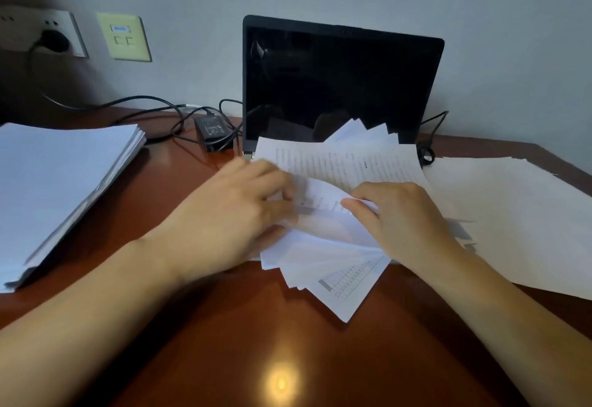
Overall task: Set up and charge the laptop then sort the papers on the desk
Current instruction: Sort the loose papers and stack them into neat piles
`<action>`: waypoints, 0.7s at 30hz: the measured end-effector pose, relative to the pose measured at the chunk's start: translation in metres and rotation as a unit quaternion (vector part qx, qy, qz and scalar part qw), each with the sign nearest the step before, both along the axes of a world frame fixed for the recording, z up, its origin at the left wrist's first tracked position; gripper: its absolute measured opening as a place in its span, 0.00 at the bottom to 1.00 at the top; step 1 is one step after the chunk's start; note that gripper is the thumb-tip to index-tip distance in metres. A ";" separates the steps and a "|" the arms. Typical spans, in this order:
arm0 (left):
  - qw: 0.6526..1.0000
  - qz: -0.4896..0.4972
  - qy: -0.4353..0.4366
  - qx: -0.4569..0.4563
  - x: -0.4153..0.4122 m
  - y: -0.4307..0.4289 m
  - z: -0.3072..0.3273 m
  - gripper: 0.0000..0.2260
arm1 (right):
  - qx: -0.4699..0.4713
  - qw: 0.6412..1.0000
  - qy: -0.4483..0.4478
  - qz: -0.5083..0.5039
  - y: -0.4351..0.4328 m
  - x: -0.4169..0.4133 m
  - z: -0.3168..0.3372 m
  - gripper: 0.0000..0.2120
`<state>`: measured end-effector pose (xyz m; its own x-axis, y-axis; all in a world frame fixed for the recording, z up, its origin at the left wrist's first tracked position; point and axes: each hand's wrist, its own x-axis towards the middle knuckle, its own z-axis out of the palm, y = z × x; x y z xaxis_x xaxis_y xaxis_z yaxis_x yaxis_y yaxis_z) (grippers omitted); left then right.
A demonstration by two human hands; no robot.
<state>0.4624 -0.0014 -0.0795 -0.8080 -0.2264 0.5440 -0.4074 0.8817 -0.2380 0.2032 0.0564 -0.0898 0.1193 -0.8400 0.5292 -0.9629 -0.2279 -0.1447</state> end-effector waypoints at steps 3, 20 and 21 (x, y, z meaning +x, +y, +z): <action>0.997 -0.016 -0.023 0.068 0.001 -0.003 -0.010 0.12 | -0.028 0.999 0.009 -0.028 0.000 -0.001 0.000 0.11; 0.983 -0.018 0.053 0.173 0.005 -0.010 -0.012 0.07 | 0.010 0.985 0.091 0.146 0.009 0.011 0.001 0.20; 0.983 -0.016 0.056 0.174 0.005 -0.009 -0.012 0.06 | 0.027 0.984 0.085 0.156 0.008 0.009 0.001 0.16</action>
